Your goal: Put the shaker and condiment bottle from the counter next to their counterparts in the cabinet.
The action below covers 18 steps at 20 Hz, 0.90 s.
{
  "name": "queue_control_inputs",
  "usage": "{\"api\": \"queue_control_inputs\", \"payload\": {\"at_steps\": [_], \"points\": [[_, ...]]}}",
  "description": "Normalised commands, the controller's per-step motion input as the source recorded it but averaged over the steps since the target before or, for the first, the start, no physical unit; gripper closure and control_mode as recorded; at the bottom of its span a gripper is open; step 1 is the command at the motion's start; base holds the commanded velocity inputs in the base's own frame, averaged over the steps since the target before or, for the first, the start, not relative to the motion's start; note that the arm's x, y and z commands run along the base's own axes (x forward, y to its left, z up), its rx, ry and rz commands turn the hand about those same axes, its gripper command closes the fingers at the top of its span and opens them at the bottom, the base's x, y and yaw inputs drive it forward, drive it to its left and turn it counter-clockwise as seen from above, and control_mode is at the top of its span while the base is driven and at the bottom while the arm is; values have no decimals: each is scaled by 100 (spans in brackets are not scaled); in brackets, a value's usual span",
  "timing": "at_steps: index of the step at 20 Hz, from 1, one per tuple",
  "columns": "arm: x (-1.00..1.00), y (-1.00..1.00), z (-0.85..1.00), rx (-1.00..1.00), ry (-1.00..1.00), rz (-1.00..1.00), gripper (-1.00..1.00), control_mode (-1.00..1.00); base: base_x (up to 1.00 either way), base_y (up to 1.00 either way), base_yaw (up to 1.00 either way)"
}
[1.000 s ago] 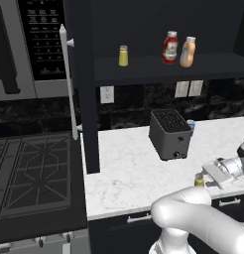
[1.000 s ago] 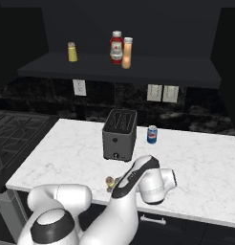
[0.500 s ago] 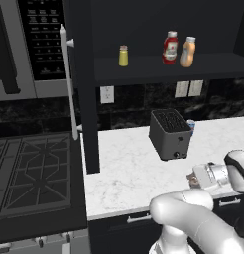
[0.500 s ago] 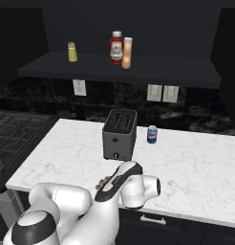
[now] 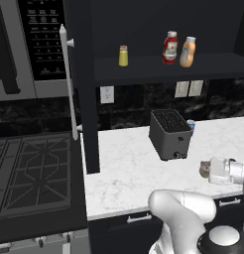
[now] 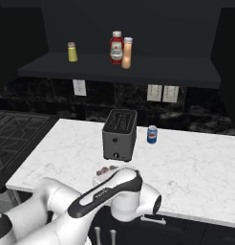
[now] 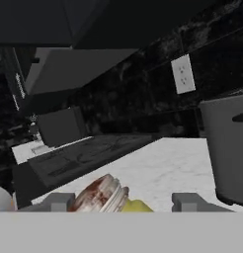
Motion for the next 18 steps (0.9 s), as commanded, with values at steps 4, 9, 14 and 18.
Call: {"api": "queue_control_inputs", "payload": {"at_steps": [4, 9, 14, 18], "points": [[2, 0, 100, 15, 22, -40, 100, -100, 0, 0, 0], [0, 0, 100, 15, 25, -30, 100, -100, 0, 0, 0], [-4, 0, 100, 16, 21, -21, 100, -100, 0, 0, 0], [-4, 0, 100, 16, 18, -15, 100, -100, 0, 0, 0]]}}
